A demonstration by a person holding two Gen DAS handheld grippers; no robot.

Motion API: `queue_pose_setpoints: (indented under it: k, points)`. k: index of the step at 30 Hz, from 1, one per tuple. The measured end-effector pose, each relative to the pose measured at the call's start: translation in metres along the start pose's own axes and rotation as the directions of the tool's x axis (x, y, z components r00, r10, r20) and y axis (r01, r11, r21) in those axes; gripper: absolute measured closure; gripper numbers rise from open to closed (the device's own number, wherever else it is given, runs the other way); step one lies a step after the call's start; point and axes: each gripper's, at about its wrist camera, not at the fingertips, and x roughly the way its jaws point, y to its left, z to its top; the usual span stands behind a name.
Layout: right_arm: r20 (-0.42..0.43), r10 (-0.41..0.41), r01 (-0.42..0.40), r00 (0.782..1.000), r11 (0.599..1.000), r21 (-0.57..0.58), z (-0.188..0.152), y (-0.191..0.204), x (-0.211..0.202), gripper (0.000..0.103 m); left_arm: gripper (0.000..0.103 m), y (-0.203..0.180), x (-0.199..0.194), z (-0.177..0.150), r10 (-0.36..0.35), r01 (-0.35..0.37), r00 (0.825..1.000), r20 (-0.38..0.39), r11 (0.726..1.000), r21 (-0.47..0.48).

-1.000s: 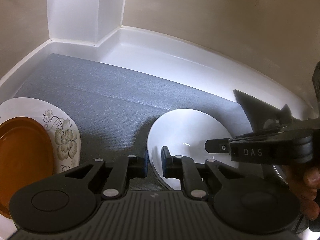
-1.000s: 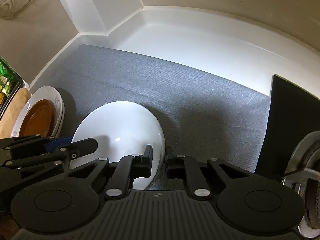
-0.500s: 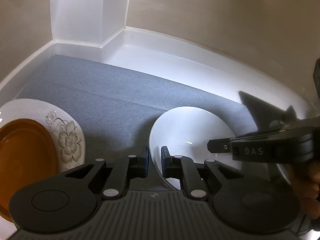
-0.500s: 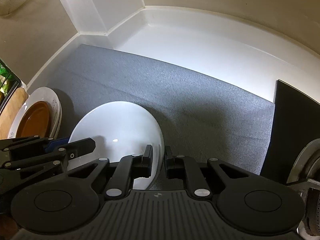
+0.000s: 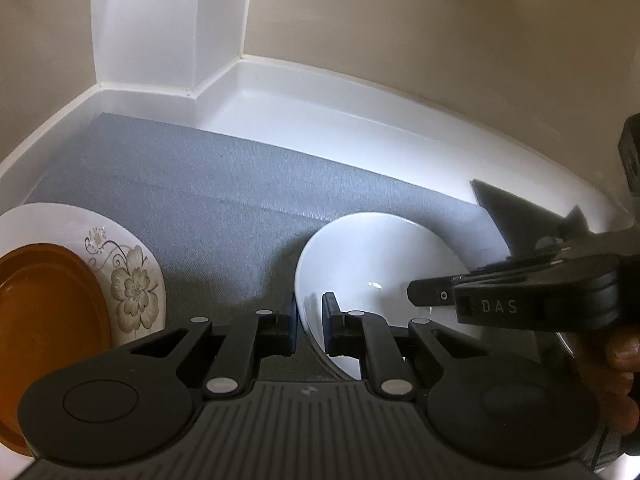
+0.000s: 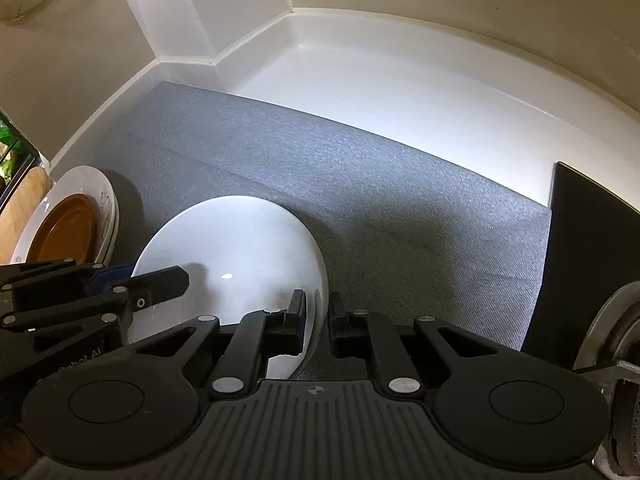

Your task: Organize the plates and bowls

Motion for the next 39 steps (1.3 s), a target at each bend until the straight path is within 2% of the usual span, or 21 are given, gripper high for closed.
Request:
queue_pose_setpoints:
  k: [14, 18, 39]
  points:
    - [-0.003, 0.015, -0.015, 1.000, 0.999, -0.037, -0.002, -0.002, 0.003, 0.092, 0.092, -0.001, 0.005, 0.001, -0.004, 0.004, 1.000, -0.008, 1.000, 0.014]
    - [0.007, 0.027, -0.027, 1.000, 1.000, -0.013, -0.002, -0.008, 0.000, 0.092, 0.094, -0.002, 0.004, 0.001, -0.009, 0.009, 1.000, -0.007, 1.000, 0.011]
    - [0.123, 0.002, -0.003, 0.992, 1.000, 0.005, 0.002, -0.011, -0.054, 0.095, 0.096, -0.016, -0.033, 0.017, -0.058, 0.052, 0.992, 0.112, 0.997, 0.049]
